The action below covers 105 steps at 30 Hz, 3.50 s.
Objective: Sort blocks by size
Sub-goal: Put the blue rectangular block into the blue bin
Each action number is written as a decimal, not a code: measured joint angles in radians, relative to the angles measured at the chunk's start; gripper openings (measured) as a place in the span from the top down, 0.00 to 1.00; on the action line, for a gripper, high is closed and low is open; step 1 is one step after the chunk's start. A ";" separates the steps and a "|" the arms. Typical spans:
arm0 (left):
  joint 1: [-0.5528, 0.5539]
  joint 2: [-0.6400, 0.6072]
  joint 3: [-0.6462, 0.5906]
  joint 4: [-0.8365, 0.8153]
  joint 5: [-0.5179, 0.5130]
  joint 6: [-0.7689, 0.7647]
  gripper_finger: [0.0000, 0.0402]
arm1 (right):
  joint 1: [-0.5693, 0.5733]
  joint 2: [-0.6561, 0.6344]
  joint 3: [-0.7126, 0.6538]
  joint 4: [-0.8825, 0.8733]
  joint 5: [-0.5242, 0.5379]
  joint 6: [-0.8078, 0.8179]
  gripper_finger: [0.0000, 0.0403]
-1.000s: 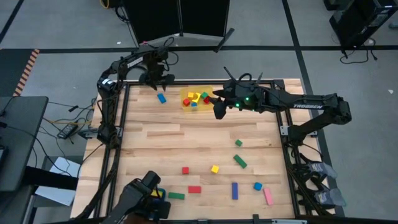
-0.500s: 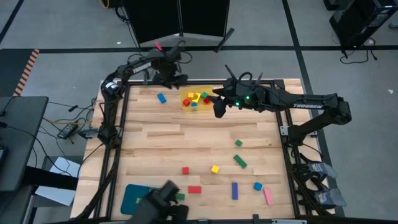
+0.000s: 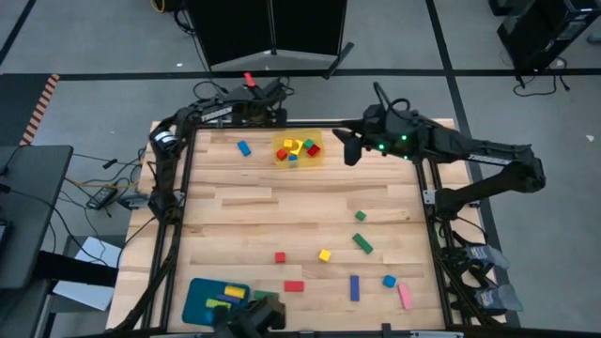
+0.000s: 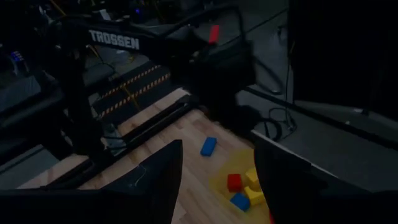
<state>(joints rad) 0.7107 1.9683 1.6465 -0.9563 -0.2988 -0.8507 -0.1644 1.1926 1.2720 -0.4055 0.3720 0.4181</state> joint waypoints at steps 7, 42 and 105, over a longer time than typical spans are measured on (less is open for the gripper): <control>0.009 -0.228 -0.357 0.338 0.023 -0.209 0.97 | -0.022 -0.028 0.000 -0.014 0.004 -0.030 0.48; -0.110 -0.262 -0.531 0.248 -0.089 -0.687 0.40 | -0.049 -0.017 0.000 -0.015 -0.189 -0.108 0.48; -0.023 -0.179 -0.617 0.376 0.029 -0.670 0.30 | -0.048 -0.022 0.000 -0.015 -0.246 -0.104 0.48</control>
<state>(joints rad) 0.6876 1.7895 1.0291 -0.5804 -0.2697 -1.5211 -0.2119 1.1706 1.2720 -0.4206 0.1265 0.3141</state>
